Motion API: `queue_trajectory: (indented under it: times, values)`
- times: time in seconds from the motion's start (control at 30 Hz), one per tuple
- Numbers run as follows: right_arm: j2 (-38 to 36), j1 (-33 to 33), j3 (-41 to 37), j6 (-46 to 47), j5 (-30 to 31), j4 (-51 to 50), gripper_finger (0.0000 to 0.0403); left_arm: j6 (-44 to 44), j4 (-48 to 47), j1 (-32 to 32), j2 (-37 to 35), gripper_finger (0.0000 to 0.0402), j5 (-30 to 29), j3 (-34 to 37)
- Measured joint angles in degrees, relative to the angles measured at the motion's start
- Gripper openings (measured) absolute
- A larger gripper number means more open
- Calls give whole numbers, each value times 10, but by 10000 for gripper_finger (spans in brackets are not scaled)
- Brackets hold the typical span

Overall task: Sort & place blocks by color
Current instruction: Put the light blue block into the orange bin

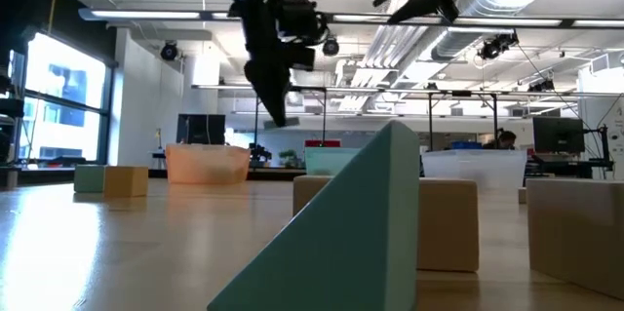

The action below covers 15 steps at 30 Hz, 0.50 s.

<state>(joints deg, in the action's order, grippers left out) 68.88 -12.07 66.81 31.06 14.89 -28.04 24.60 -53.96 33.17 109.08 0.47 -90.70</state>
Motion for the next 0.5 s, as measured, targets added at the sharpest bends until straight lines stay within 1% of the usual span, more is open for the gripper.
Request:
queue_trajectory:
  times: [0.13,0.23,0.3,0.43,0.5]
  values:
    - [1,27,0,0,-1,33,204,-14,-4,53,-28,94,-14,0]
    - [1,49,0,0,-3,53,204,-44,-6,100,-40,94,-32,0]
    - [1,60,0,0,-1,58,204,-81,-17,131,-44,94,-35,0]
    - [2,78,0,5,32,57,204,-191,-54,179,-44,94,-48,0]
    - [2,82,0,5,41,56,204,-233,-68,197,-41,94,-57,0]
